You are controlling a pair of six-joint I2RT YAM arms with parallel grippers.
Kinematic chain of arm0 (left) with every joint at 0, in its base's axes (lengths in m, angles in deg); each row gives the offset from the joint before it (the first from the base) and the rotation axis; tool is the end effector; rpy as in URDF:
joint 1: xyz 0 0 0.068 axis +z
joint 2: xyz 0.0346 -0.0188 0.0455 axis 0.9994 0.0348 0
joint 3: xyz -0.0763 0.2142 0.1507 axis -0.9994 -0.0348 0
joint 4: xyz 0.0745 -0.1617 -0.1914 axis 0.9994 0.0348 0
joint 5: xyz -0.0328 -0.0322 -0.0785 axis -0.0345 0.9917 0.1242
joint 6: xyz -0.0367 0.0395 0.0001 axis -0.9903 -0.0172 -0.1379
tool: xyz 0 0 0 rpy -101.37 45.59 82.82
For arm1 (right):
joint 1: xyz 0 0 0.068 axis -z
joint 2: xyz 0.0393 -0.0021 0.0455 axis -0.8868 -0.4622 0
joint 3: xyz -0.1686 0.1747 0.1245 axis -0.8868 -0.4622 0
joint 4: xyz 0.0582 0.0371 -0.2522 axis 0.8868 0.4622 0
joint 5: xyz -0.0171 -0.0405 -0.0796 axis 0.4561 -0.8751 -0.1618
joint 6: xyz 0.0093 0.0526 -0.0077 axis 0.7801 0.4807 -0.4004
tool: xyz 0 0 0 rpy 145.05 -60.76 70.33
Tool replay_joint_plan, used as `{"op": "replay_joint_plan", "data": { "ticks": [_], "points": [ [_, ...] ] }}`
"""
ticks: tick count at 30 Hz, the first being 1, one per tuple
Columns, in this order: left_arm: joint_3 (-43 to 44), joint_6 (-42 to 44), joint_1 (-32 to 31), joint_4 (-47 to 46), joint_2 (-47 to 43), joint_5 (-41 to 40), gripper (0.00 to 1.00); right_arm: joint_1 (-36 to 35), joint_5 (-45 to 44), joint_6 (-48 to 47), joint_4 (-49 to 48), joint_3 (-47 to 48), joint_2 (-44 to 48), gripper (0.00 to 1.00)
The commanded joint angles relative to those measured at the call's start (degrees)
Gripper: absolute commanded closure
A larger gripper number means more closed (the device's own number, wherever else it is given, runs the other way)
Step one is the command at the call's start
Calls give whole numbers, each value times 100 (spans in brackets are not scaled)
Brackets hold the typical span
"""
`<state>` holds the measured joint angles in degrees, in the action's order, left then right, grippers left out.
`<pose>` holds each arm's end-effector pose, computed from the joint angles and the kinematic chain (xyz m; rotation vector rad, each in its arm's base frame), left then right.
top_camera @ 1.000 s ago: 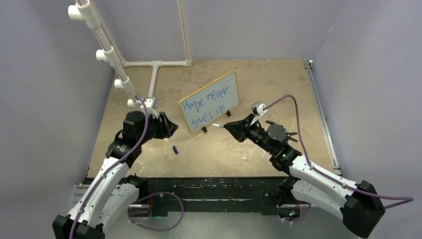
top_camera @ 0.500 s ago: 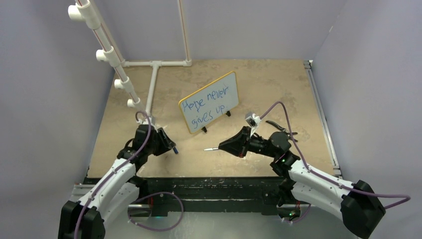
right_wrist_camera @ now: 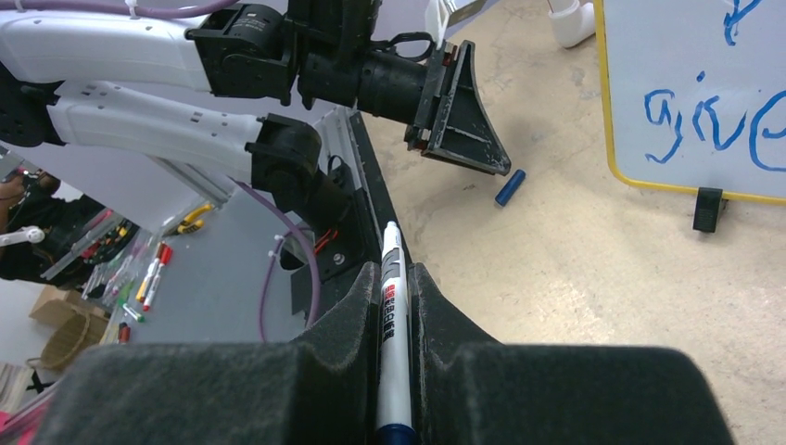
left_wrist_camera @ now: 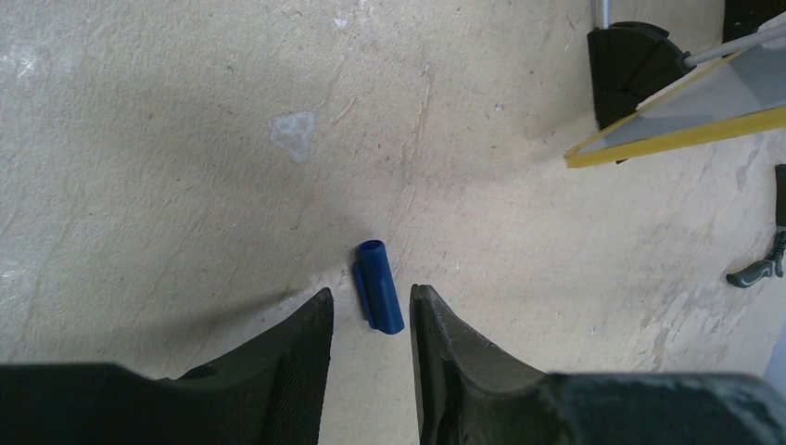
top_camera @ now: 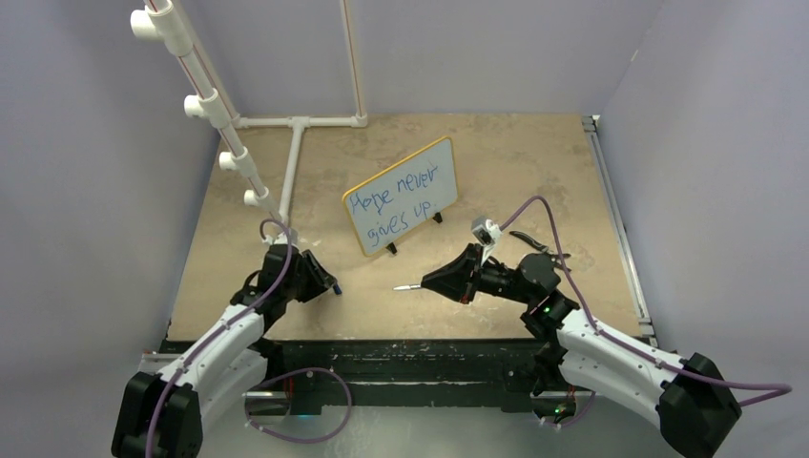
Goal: Write a sentence on the whiteboard
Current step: Pick up the pen cap from the center of the board.
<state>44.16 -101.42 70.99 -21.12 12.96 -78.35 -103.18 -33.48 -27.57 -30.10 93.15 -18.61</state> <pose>0.1524 -0.0489 0.1531 -0.6216 2.3597 -0.6118 0.1271 0.1346 0.2424 -0.5997 1.5703 1.4424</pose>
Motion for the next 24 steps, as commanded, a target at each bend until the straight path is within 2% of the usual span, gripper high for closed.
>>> {"op": "replay_joint_plan", "data": {
  "ticks": [1, 8, 13, 17, 24],
  "points": [
    [-31, -90, -55, -381, 233, -106, 65, 13, -62, -130, 5, 21, 52, 100],
    [93, -31, -292, -566, 660, -37, 65, 17, -167, -122, 12, -47, 107, 100],
    [303, 46, -950, -604, 1070, -347, 65, 10, -223, -100, 9, -93, 192, 100],
    [438, 258, -1203, -767, 1456, -348, 65, 10, -258, -100, 54, -119, 224, 100],
    [760, 754, -1699, -53, 1745, -1116, 67, 15, -331, -119, 65, -135, 209, 100]
  ]
}}
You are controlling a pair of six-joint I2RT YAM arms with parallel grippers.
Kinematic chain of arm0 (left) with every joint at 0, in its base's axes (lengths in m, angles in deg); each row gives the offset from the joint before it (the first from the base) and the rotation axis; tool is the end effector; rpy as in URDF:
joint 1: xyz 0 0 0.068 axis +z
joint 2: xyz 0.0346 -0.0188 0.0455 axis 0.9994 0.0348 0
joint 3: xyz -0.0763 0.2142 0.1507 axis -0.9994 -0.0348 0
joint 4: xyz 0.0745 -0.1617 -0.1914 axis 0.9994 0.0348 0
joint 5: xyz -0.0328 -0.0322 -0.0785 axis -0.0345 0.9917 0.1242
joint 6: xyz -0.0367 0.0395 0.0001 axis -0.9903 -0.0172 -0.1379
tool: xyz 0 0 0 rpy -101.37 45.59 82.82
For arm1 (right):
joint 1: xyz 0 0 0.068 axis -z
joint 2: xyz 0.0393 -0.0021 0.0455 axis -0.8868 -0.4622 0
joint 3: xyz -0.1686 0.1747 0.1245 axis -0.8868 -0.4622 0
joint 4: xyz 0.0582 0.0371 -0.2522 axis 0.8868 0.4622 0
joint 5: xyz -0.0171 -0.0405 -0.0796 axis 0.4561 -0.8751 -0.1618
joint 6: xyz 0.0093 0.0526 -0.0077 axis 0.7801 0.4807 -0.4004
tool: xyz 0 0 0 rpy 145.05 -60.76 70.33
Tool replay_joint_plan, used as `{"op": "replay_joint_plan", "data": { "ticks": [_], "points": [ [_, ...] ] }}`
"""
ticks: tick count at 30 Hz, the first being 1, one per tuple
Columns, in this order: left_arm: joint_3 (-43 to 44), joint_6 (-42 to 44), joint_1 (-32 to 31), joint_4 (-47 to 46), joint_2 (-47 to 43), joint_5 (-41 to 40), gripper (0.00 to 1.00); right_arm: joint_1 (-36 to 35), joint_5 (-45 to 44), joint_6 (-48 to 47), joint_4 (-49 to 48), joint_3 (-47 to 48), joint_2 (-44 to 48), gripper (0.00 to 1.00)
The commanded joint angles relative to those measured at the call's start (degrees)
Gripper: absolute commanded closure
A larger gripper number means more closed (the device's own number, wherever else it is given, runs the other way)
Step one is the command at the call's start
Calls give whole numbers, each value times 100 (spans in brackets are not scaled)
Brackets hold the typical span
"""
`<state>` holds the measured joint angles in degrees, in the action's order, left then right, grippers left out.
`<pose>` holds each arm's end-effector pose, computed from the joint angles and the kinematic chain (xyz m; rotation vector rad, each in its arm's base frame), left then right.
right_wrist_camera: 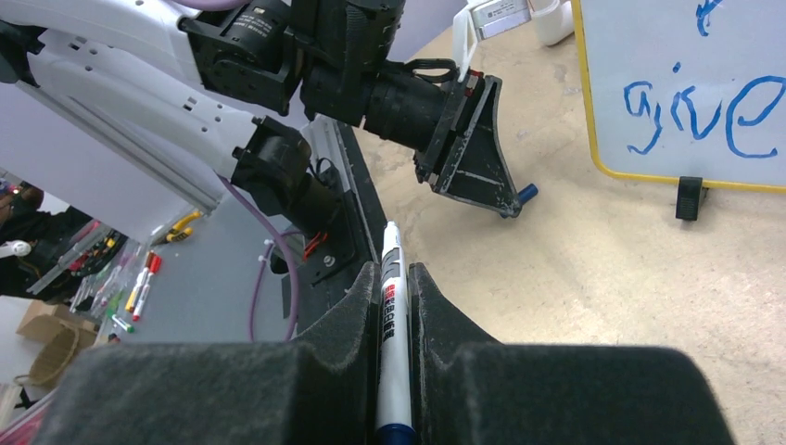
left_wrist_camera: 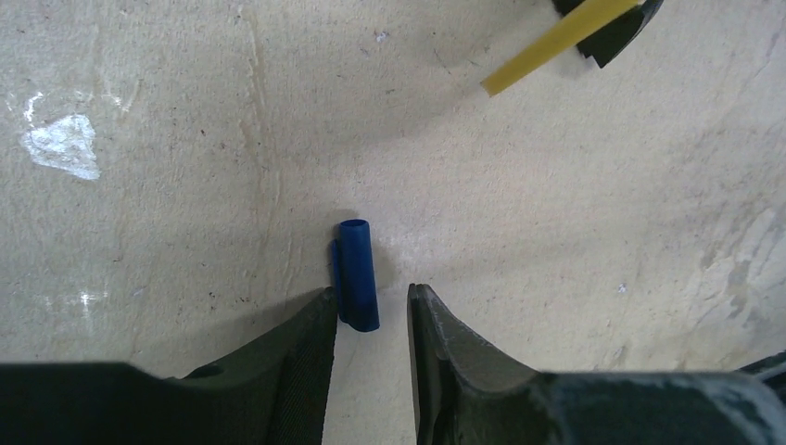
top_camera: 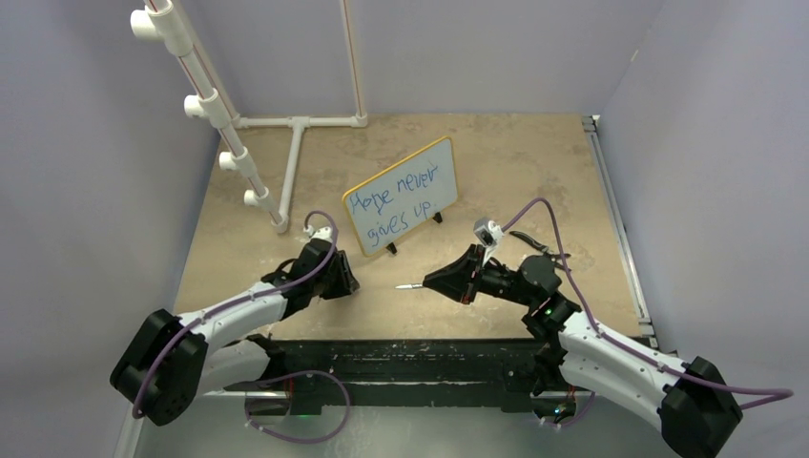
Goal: Write a sentence on the whiteboard
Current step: Pick up the pen cap from the center of the board.
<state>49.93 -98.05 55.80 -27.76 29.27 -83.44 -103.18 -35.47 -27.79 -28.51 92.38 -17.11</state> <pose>0.1682 -0.1048 0.1474 -0.2840 2.4886 -0.5622 0.1253 0.1317 0.2392 -0.5685 1.5878 1.4151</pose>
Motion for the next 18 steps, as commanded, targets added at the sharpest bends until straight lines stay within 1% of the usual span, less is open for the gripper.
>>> {"op": "replay_joint_plan", "data": {
  "ticks": [1, 4, 8, 11, 14, 18],
  "points": [
    [209, 455, -195, 692, 145, -715, 67, 11, -120, -100, -104, -61, 42, 100],
    [344, 550, -279, 803, 296, -861, 67, 15, -97, -97, -126, -48, -15, 100],
    [574, 653, -559, 999, 552, -1189, 68, 13, -122, -95, -131, -43, -21, 100],
    [647, 671, -708, 1009, 705, -1284, 71, 11, -132, -95, -144, -52, -45, 100],
    [761, 599, -872, 1233, 871, -1517, 73, 10, -139, -91, -143, -52, -56, 100],
    [806, 498, -1056, 1437, 1004, -1820, 77, 11, -183, -95, -135, -54, -56, 100]
  ]
}}
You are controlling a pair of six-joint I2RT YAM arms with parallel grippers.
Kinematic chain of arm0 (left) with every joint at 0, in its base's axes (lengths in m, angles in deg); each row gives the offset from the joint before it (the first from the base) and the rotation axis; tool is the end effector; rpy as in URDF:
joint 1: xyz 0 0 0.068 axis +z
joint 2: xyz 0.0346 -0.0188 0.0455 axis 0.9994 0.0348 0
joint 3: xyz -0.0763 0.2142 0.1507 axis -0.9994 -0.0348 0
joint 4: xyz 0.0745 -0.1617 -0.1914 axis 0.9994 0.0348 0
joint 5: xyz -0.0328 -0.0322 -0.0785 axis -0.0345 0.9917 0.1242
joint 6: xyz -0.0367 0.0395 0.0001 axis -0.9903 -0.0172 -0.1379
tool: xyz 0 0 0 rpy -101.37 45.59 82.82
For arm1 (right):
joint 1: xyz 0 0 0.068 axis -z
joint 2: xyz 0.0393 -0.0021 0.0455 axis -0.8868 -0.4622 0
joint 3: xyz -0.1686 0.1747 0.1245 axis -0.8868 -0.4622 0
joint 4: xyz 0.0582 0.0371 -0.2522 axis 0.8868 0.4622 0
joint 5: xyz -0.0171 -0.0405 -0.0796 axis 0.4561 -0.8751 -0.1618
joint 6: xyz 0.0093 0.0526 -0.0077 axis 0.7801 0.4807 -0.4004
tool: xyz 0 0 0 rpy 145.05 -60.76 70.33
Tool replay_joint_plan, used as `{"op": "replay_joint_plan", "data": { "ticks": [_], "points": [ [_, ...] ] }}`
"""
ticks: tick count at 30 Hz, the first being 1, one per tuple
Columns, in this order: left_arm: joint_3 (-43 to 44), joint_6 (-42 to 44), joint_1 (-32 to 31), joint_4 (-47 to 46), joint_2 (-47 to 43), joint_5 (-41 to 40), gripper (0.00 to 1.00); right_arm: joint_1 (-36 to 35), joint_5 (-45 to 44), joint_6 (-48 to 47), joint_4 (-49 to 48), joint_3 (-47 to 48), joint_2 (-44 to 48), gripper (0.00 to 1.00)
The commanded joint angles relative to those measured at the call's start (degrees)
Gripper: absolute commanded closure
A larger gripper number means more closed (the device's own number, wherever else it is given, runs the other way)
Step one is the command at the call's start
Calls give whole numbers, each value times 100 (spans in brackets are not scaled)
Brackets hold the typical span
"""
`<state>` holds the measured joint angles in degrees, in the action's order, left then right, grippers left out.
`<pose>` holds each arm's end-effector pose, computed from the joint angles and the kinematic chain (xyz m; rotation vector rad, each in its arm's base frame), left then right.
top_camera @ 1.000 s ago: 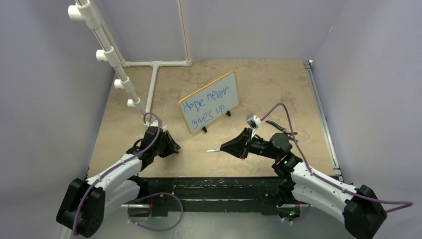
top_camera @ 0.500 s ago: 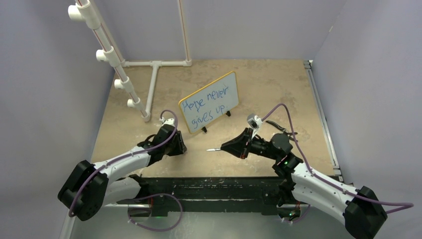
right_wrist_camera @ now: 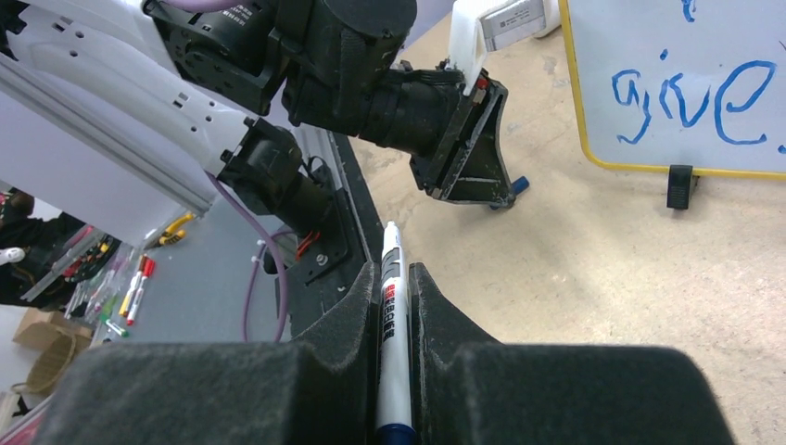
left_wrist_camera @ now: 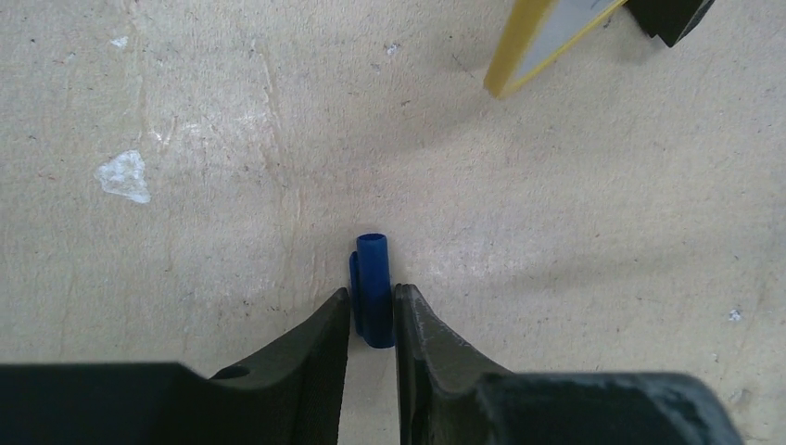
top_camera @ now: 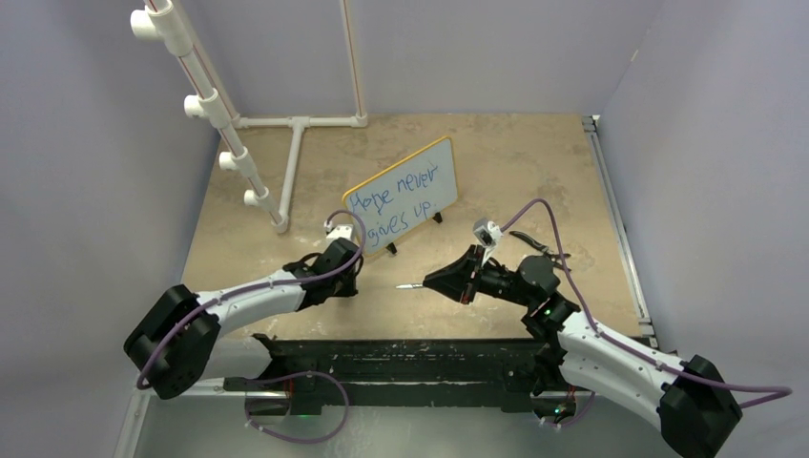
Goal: Write a sentence on the whiteboard
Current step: Pick up the pen cap from the center of the board.
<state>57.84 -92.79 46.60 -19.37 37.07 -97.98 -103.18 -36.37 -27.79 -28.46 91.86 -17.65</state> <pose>0.1703 -0.1370 0.1529 -0.0612 2.5213 -0.2149 0.1263 0.1319 0.2345 -0.5522 1.6105 1.4024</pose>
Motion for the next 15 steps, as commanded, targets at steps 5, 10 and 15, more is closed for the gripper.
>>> {"op": "replay_joint_plan", "data": {
  "ticks": [5, 10, 15],
  "points": [
    [104, 74, -230, 568, 595, -246, 96, 11, -212, -209, 215, 158, -11, 100],
    [150, 291, -350, 436, 561, 51, 100, 10, -1224, -376, 1262, 507, 106, 100],
    [133, 813, -630, 30, -308, 461, 100, 18, -1855, -395, 1899, 845, 215, 100]
  ]
}}
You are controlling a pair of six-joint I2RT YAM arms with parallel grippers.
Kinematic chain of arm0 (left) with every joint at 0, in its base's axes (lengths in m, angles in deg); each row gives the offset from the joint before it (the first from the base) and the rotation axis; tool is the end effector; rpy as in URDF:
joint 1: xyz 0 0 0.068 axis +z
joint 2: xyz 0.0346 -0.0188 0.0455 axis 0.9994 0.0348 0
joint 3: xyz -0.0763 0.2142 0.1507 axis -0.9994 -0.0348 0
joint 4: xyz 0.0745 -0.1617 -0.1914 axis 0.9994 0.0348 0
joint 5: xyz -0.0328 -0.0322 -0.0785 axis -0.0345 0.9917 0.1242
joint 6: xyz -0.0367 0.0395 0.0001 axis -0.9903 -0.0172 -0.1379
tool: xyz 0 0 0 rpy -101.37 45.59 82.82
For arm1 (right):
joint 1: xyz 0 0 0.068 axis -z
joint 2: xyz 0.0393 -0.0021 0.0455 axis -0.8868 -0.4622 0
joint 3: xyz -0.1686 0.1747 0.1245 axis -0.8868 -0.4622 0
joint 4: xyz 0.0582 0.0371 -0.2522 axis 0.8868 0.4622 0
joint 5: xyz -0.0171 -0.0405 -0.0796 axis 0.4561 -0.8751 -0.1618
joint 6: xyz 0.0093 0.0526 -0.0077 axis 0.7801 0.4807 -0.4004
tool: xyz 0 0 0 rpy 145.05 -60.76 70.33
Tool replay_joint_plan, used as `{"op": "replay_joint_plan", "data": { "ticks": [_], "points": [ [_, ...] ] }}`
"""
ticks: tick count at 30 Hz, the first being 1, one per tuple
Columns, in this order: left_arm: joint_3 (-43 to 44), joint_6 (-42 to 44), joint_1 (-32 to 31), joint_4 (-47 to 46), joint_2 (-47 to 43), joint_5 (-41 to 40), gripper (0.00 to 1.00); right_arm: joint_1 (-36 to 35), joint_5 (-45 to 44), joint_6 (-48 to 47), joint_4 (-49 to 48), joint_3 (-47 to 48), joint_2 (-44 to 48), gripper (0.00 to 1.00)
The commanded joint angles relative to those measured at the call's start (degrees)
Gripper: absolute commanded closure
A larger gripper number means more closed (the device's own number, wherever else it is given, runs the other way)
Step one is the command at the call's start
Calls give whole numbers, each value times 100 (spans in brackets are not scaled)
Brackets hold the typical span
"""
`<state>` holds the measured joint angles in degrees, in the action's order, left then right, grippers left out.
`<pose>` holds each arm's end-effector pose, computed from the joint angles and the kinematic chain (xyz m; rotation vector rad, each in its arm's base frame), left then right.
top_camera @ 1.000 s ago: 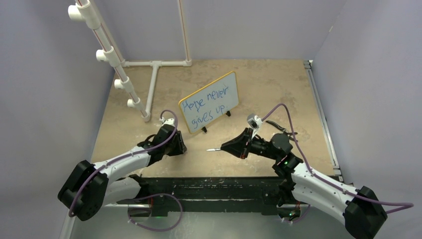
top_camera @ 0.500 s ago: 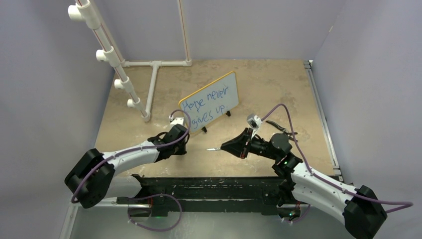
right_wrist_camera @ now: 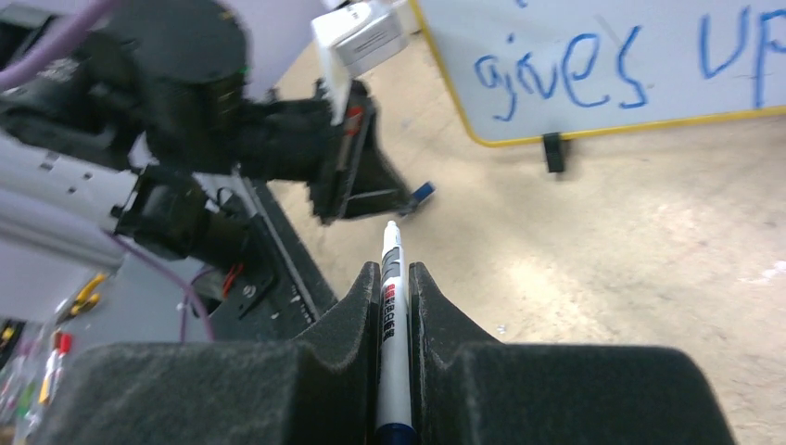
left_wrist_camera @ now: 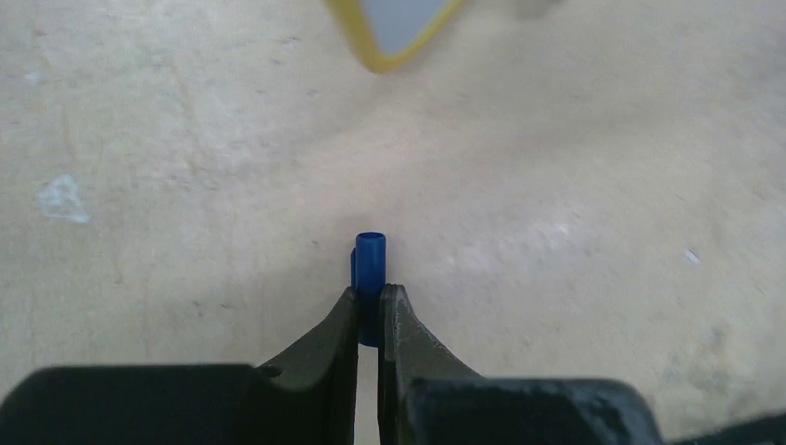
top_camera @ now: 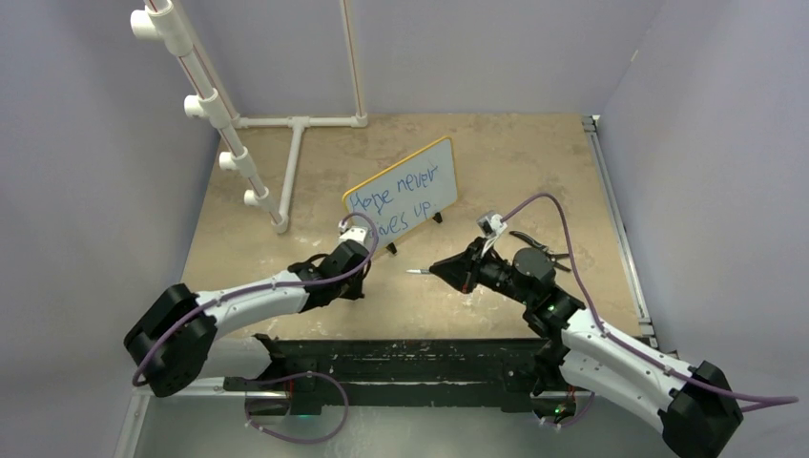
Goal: Write a sentence on the whiteboard
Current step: Pick up the pen cap from the center of the board, then close the pen cap.
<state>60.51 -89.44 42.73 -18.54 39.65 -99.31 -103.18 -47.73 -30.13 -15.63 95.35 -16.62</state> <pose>0.1685 -0.1550 0.1561 0.0915 2.5186 -0.1842 0.1338 0.1299 0.2349 -0.4001 1.7590 1.2012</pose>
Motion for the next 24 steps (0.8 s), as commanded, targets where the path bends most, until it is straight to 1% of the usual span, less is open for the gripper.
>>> {"op": "replay_joint_plan", "data": {
  "ticks": [1, 4, 6, 8, 11, 13, 15, 17, 20, 22, 24],
  "points": [
    [-133, 550, -279, -147, -756, 751, 100, 17, -705, -223, 753, 600, 59, 100],
    [-201, 696, -368, -607, -1213, 1398, 100, 14, -912, -376, 1420, 1012, -177, 100],
    [48, 867, -415, -580, -1322, 1649, 100, 14, -1064, -505, 1672, 1161, -234, 100],
    [466, 1170, -433, -353, -1310, 1897, 100, 13, -1149, -537, 1886, 1269, -180, 100],
    [1028, 1785, -436, -30, -1291, 2364, 100, 19, -788, -476, 2075, 1433, -45, 100],
    [1231, 2337, -443, 106, -1346, 2673, 100, 19, -240, -566, 2196, 1626, -35, 100],
    [1296, 2757, -437, 184, -1459, 3019, 100, 19, 123, -831, 2507, 1893, -148, 100],
    [1282, 3131, -438, 291, -1565, 3255, 100, 19, 77, -1016, 3002, 2227, -215, 100],
    [1183, 3479, -442, 425, -1698, 3411, 100, 19, 45, -1041, 3478, 2392, -78, 100],
    [1072, 3540, -438, 359, -1814, 3535, 100, 19, 126, -982, 3451, 2380, 94, 100],
    [944, 3501, -438, 178, -1967, 3708, 100, 23, 384, -832, 3374, 2359, 219, 100]
  ]
}}
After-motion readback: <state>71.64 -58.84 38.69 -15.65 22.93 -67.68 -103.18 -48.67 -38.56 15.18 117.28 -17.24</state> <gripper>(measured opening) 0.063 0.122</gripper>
